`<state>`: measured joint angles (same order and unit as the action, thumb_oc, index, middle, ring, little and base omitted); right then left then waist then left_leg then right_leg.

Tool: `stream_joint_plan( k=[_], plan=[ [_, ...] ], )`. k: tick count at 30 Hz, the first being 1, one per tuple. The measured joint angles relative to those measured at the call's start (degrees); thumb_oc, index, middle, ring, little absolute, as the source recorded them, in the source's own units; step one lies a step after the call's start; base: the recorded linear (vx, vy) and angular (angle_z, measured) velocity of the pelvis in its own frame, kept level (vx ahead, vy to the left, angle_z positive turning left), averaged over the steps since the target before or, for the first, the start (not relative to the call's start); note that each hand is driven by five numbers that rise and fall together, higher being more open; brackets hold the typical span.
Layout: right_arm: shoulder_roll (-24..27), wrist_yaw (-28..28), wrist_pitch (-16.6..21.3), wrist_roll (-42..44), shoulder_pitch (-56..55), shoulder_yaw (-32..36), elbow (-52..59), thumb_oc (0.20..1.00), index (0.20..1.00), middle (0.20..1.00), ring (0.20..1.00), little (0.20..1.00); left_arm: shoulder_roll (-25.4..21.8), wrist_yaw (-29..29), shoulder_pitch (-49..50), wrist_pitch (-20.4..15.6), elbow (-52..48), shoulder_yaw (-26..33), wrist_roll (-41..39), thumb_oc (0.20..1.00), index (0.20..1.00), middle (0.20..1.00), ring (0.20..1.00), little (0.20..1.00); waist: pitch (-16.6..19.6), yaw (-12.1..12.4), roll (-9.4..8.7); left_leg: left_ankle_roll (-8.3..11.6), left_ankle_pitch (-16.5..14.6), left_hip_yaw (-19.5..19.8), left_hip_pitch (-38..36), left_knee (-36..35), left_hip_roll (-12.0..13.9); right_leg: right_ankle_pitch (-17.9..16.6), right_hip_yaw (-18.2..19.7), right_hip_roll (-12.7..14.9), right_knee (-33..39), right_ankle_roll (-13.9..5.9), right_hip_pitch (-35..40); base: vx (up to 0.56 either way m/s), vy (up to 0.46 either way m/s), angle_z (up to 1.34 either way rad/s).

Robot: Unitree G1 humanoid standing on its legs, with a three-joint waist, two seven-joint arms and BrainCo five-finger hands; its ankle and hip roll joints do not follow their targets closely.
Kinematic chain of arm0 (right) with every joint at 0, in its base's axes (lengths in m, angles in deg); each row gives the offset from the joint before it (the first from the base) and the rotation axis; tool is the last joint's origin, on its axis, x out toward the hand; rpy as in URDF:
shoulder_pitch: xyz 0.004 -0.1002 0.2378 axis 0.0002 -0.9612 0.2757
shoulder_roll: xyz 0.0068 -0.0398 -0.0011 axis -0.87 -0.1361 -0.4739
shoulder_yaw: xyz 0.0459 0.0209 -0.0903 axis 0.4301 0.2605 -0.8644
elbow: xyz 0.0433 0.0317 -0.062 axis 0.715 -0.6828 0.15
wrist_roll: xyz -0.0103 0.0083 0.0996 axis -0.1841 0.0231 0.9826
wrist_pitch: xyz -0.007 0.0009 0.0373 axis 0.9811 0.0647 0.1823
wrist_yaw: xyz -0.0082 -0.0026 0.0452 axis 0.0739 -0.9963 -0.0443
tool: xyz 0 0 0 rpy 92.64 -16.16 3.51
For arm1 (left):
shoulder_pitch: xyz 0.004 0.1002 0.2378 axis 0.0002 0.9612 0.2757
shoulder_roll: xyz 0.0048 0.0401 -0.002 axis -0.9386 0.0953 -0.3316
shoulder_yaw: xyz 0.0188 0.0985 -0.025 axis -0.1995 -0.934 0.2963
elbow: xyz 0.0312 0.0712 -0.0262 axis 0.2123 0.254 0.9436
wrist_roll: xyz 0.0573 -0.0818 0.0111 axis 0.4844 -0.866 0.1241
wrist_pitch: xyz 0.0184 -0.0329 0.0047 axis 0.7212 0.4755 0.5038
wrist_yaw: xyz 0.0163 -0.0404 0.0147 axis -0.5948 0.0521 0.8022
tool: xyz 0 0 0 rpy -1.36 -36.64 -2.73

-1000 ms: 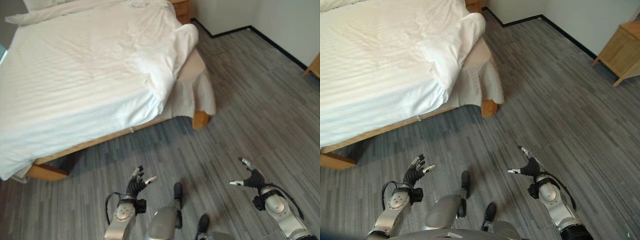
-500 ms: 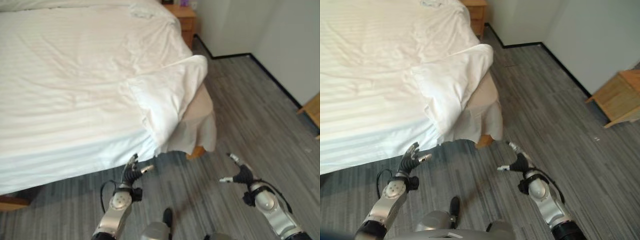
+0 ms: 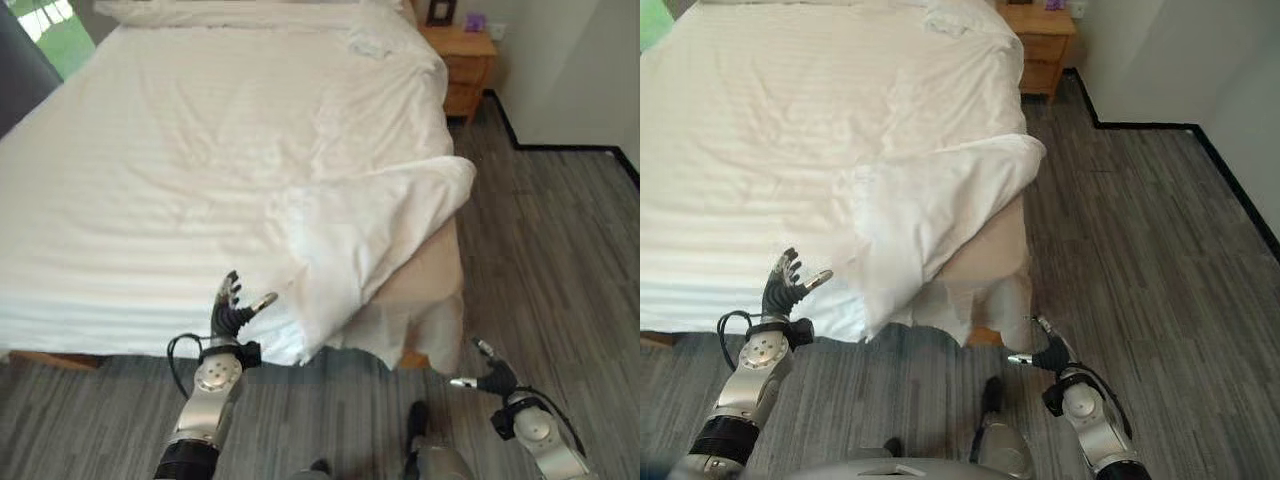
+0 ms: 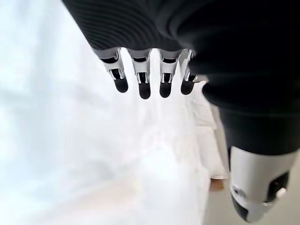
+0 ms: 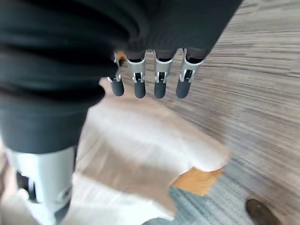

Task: Making the bed.

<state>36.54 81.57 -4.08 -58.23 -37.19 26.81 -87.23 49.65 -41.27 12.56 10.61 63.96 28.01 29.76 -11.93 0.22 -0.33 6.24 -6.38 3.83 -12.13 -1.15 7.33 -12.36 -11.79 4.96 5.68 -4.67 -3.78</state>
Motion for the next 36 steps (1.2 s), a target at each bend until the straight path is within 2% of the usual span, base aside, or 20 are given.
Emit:
stream_joint_plan(
  k=[2, 3, 6, 8, 10, 11, 13, 15, 16, 17, 18, 19, 20, 21, 24, 27, 33, 34, 35, 36],
  plan=[
    [1.08, 0.53, 0.35, 1.2, -0.81, 0.16, 1.04, 1.0, 1.0, 1.0, 1.0, 1.0, -0.12, 0.9, -2.6, -0.25, 0.0, 0.46, 1.53, 1.0, 1.0, 1.0, 1.0, 1.0, 0.34, -1.34, 0.57, 0.06, -0.03, -0.25, -0.11, 0.18, 0.88, 1.11, -0.36, -0.95, 0.01, 0.22, 0.25, 0.24, -0.195, 0.02],
    [1.67, 1.04, 0.54, 2.8, -0.02, -0.07, -0.35, 1.0, 1.0, 1.0, 1.0, 1.0, -1.97, 1.73, -4.81, 0.4, 0.65, 0.89, 2.42, 1.0, 1.0, 1.0, 1.0, 1.0, 0.87, -2.66, 1.65, 0.5, -0.28, -0.59, -0.57, -0.51, 2.2, 1.76, -0.73, -2.48, 0.02, 0.65, -0.26, 0.2, -0.163, -0.13],
    [2.02, 2.41, 0.27, 2.98, 0.6, -1.0, -1.22, 1.0, 1.0, 1.0, 1.0, 1.0, -5.97, 4.1, -7.38, 1.04, 2.2, 3.86, 4.59, 1.0, 1.0, 1.0, 1.0, 1.0, 0.87, -3.13, 1.94, 1.08, -0.09, -3.07, -0.61, 0.64, 2.92, 1.95, 0.83, -3.84, 0.07, 1.6, -0.86, 0.1, -0.145, -0.37],
    [2.86, 3.06, 0.29, 3.08, -1.25, -1.67, -1.08, 1.0, 1.0, 1.0, 1.0, 1.0, -7.49, 5.28, -10.31, 2.0, 6.08, 3.69, 6.62, 1.0, 1.0, 1.0, 1.0, 1.0, 0.93, -3.15, 1.6, 2.18, -0.38, -2.75, 3.17, 7.73, 1.69, 2.2, 1.06, -2.74, 0.02, 2.51, -0.78, 0.04, -0.139, -0.03],
    [3.78, 3.39, 0.25, 3.69, -2.99, -2.23, -1.07, 1.0, 1.0, 1.0, 1.0, 1.0, -9.16, 7.02, -16.31, 3.67, 14.8, 1.63, 9.19, 1.0, 1.0, 1.0, 1.0, 1.0, 0.32, -3.24, 0.55, 4.79, -0.23, -2.75, 11.49, 20.92, -0.15, 2.69, 0.56, -0.36, 0.29, 4.65, -0.55, 0.1, -0.078, 0.27],
    [4.15, 3.38, 0.33, 3.93, -3.82, -2.26, -0.75, 1.0, 1.0, 1.0, 1.0, 1.0, -10.17, 7.84, -18.0, 4.64, 16.88, 1.12, 10.55, 1.0, 1.0, 1.0, 1.0, 1.0, -0.2, -3.36, -0.42, 5.13, -0.57, -3.27, 14.57, 21.0, -0.6, 2.79, 0.33, 0.34, 0.3, 4.71, -1.06, 0.18, 0.025, 0.24],
    [4.37, 3.37, 0.35, 4.4, -3.73, -2.65, -0.76, 1.0, 1.0, 1.0, 1.0, 1.0, -12.38, 8.51, -19.31, 5.84, 17.23, 0.34, 12.28, 1.0, 1.0, 1.0, 1.0, 1.0, -0.15, -3.48, -0.27, 4.35, 0.26, -4.04, 15.42, 12.14, -0.26, 2.93, 0.38, 0.4, 0.3, 4.86, -1.95, 0.21, 0.089, 0.05],
    [4.64, 3.35, 0.23, 4.66, -3.42, -3.07, -1.06, 1.0, 1.0, 1.0, 1.0, 1.0, -15.22, 9.12, -22.0, 6.54, 19.77, -1.8, 15.15, 1.0, 1.0, 1.0, 1.0, 1.0, -0.39, -4.81, -0.61, 2.86, 2.53, -6.47, 16.5, 3.04, 0.51, 4.11, 0.67, 0.08, 0.36, 3.85, -3.07, 0.13, 0.073, -0.07],
    [4.81, 3.31, 0.86, 4.65, -3.42, -2.87, -0.58, 1.0, 1.0, 1.0, 1.0, 1.0, -16.54, 9.32, -22.84, 7.3, 20.56, -2.45, 16.61, 1.0, 1.0, 1.0, 1.0, 1.0, -0.42, -4.64, -0.6, 2.05, 3.77, -7.85, 17.19, 0.34, 0.7, 5.77, 1.13, -0.27, 0.36, 2.04, -4.16, 0.06, 0.101, -0.53],
    [6.08, 3.23, 1.16, 4.65, -3.17, -2.86, -0.15, 1.0, 1.0, 1.0, 1.0, 1.0, -16.62, 9.9, -24.2, 7.86, 23.4, -4.0, 17.75, 1.0, 1.0, 1.0, 1.0, 1.0, -0.07, -4.23, 2.84, 0.16, 3.0, -7.7, 18.15, -1.02, 3.97, 7.06, -0.09, -2.89, -1.45, 0.49, -5.33, 0.01, 0.087, -0.67],
    [6.95, 3.33, 1.36, 4.64, -3.3, -2.8, 0.09, 1.0, 1.0, 1.0, 1.0, 1.0, -16.67, 9.9, -25.09, 8.22, 23.6, -4.48, 18.0, 1.0, 1.0, 1.0, 1.0, 1.0, -0.43, -4.28, 5.14, 1.51, 5.44, -7.93, 18.57, -1.91, 6.96, 7.33, -0.54, -4.62, -7.42, 2.26, -6.95, 0.01, 0.118, -0.31],
    [5.07, 3.03, 1.15, 4.68, -4.17, -2.68, -0.12, 1.0, 1.0, 1.0, 1.0, 1.0, -16.32, 10.82, -27.3, 8.5, 24.64, -5.77, 19.4, 1.0, 1.0, 1.0, 1.0, 1.0, -0.78, -5.01, 2.64, 1.68, 6.9, -9.5, 19.93, -1.42, 6.1, 9.96, 0.21, -3.14, -10.09, 3.32, -8.11, 0.01, 0.064, 0.0],
    [4.86, 3.07, 1.27, 4.7, -4.69, -2.89, 0.43, 1.0, 1.0, 1.0, 1.0, 1.0, -16.17, 10.91, -28.26, 8.55, 25.85, -7.35, 19.46, 1.0, 1.0, 1.0, 1.0, 1.0, -0.65, -5.02, 2.05, 2.43, 6.08, -9.98, 20.04, -2.25, 5.52, 10.23, -0.23, -2.47, -8.98, 3.01, -8.72, 0.03, 0.081, 0.13],
    [4.95, 3.06, 1.39, 4.7, -4.67, -3.07, 1.28, 1.0, 1.0, 1.0, 1.0, 1.0, -16.32, 10.74, -28.48, 8.95, 26.08, -7.95, 19.46, 1.0, 1.0, 1.0, 1.0, 1.0, -0.74, -5.61, 1.59, 1.74, 7.49, -10.5, 20.37, -3.04, 4.81, 10.14, -0.14, -1.85, -7.65, 2.93, -9.48, 0.0, 0.08, -0.1],
    [5.37, 2.73, 1.59, 4.72, -2.94, -4.56, 1.63, 1.0, 1.0, 1.0, 1.0, 1.0, -14.63, 10.93, -29.87, 9.26, 28.42, -9.29, 19.36, 1.0, 1.0, 1.0, 1.0, 1.0, -1.65, -7.51, 2.77, 1.21, 12.12, -13.09, 20.78, -4.57, 3.7, 4.58, 0.63, -1.03, -0.58, 1.49, -8.25, -0.01, 0.081, -0.25],
    [4.81, 2.52, 2.71, 4.77, -2.73, -6.54, 1.21, 1.0, 1.0, 1.0, 1.0, 1.0, -14.45, 10.8, -32.07, 9.21, 30.85, -11.94, 19.39, 1.0, 1.0, 1.0, 1.0, 1.0, -2.4, -9.74, 2.42, 0.86, 12.2, -14.89, 21.03, -4.58, 1.26, 2.58, 2.47, 1.19, 0.36, -0.25, -9.19, 0.0, 0.054, -0.17],
    [4.86, 2.05, 4.63, 5.25, -1.88, -8.75, 0.97, 1.0, 1.0, 1.0, 1.0, 1.0, -15.85, 11.04, -40.93, 9.42, 39.64, -16.57, 21.99, 1.0, 1.0, 1.0, 1.0, 1.0, -2.66, -10.46, 1.86, 0.48, 11.96, -17.34, 24.06, -4.25, 0.95, 0.45, 4.63, 1.26, 0.02, -1.44, -13.71, -0.06, 0.032, -0.19],
    [5.21, 1.63, 5.32, 5.31, -0.58, -9.9, 0.86, 1.0, 1.0, 1.0, 1.0, 1.0, -15.61, 11.24, -43.21, 9.43, 41.94, -17.88, 22.04, 0.887, 0.887, 0.887, 0.887, 0.887, -2.9, -11.24, 1.41, 0.29, 12.09, -18.14, 25.7, -4.25, 0.91, -0.4, 5.51, 1.2, 0.01, -1.64, -15.94, -0.05, 0.01, -0.33],
    [5.34, 1.06, 5.56, 5.32, 0.4, -11.18, 0.5, 1.0, 1.0, 1.0, 1.0, 1.0, -14.85, 11.34, -45.15, 9.33, 45.03, -19.51, 22.05, 0.887, 0.887, 0.887, 0.887, 0.887, -3.31, -11.67, 0.82, 0.29, 12.1, -18.68, 26.23, -4.26, 0.88, -0.51, 5.84, 1.2, 0.01, -1.54, -16.8, -0.04, 0.013, -0.3],
    [5.33, 0.69, 5.93, 5.32, 1.31, -12.36, -0.28, 1.0, 1.0, 1.0, 1.0, 1.0, -14.26, 11.54, -46.45, 9.25, 47.51, -20.75, 22.04, 0.241, 0.241, 0.241, 0.241, 0.241, -3.56, -12.19, 0.39, 0.29, 12.1, -18.82, 26.62, -4.26, 0.93, -0.57, 6.04, 1.17, 0.02, -1.5, -17.23, 0.0, 0.011, -0.11]
  ],
)
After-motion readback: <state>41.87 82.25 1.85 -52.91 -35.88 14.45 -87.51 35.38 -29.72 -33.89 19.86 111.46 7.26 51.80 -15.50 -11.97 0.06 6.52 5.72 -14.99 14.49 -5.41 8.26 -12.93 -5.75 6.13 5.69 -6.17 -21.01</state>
